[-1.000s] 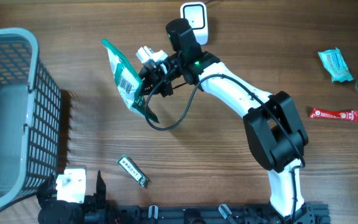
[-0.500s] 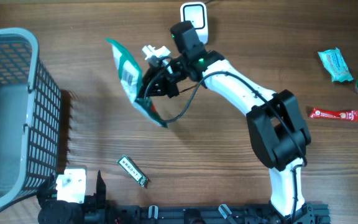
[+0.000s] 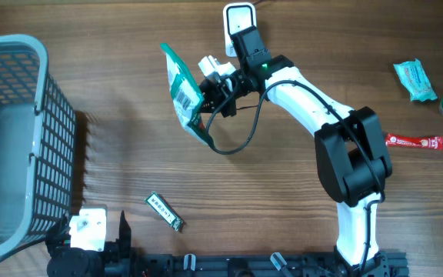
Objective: Scan the item barcode
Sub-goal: 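Lift the gloves pack and carry it toward the white scanner, then rotate the gloves pack and hold its barcode at the scanner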
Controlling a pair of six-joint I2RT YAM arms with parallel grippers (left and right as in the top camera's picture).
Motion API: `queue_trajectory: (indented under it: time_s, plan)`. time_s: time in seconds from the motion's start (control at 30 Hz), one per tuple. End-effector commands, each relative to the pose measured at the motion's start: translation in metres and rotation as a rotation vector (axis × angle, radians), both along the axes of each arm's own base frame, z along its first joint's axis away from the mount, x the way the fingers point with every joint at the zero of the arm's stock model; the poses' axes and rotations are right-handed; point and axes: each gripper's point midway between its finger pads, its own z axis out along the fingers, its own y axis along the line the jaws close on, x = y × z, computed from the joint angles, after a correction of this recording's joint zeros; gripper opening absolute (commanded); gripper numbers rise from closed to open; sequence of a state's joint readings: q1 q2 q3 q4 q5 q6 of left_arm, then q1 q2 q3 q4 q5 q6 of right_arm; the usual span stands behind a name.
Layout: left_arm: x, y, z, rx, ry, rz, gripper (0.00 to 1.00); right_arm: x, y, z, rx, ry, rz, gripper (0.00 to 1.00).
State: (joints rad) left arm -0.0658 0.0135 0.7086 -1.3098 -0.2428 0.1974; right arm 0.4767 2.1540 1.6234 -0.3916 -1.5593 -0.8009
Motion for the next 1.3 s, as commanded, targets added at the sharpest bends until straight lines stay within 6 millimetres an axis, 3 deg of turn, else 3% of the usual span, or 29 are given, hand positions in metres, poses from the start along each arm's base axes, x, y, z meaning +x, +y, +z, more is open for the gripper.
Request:
queue_trajectory:
  time_s: [0.0,0.03,0.1,0.13,0.23,0.37,0.4,0.43,0.47,0.53,0.73,0.83,0.9,1.1,1.27]
  plan:
    - [0.0,0.001,0.002,0.012,-0.01,-0.001,1.0,0.008,-0.008,0.014,-0.166,0.406,0.014,0.04]
    - [0.0,0.001,0.002,0.012,-0.01,-0.001,1.0,0.02,-0.01,0.007,-0.277,0.567,-0.049,0.04]
    - [0.0,0.001,0.002,0.012,-0.01,-0.001,1.0,0.057,-0.016,-0.031,-0.518,0.87,-0.342,0.04]
    - [0.0,0.001,0.002,0.012,-0.01,-0.001,1.0,0.077,-0.031,-0.059,-0.616,0.94,-0.531,0.04]
    - [0.0,0.001,0.002,0.012,-0.01,-0.001,1.0,0.106,-0.066,-0.096,-0.744,0.974,-0.822,0.04]
    - [0.0,0.001,0.002,0.012,-0.01,-0.001,1.0,0.118,-0.093,-0.11,-0.855,0.924,-1.034,0.05]
    - [0.0,0.001,0.002,0.012,-0.01,-0.001,1.0,0.12,-0.105,-0.116,-0.908,0.899,-1.12,0.05]
    - [0.0,0.001,0.002,0.012,-0.01,-0.001,1.0,0.126,-0.133,-0.125,-1.013,0.831,-1.299,0.05]
    - [0.0,0.001,0.002,0.012,-0.01,-0.001,1.0,0.13,-0.148,-0.128,-1.061,0.79,-1.385,0.05]
    - [0.0,0.001,0.002,0.012,-0.01,-0.001,1.0,0.137,-0.157,-0.124,-1.075,0.732,-1.428,0.05]
    - [0.0,0.001,0.002,0.012,-0.009,-0.001,1.0,0.158,-0.143,-0.104,-0.98,0.699,-1.433,0.05]
    - [0.0,0.001,0.002,0.012,-0.01,-0.001,1.0,0.179,-0.137,-0.094,-0.941,0.667,-1.461,0.05]
    - [0.0,0.001,0.002,0.012,-0.009,-0.001,1.0,0.194,-0.137,-0.096,-0.941,0.644,-1.495,0.05]
    - [0.0,0.001,0.002,0.012,-0.01,-0.001,1.0,0.211,-0.151,-0.101,-1.028,0.625,-1.572,0.05]
    - [0.0,0.001,0.002,0.012,-0.01,-0.001,1.0,0.207,-0.153,-0.115,-1.099,0.62,-1.55,0.05]
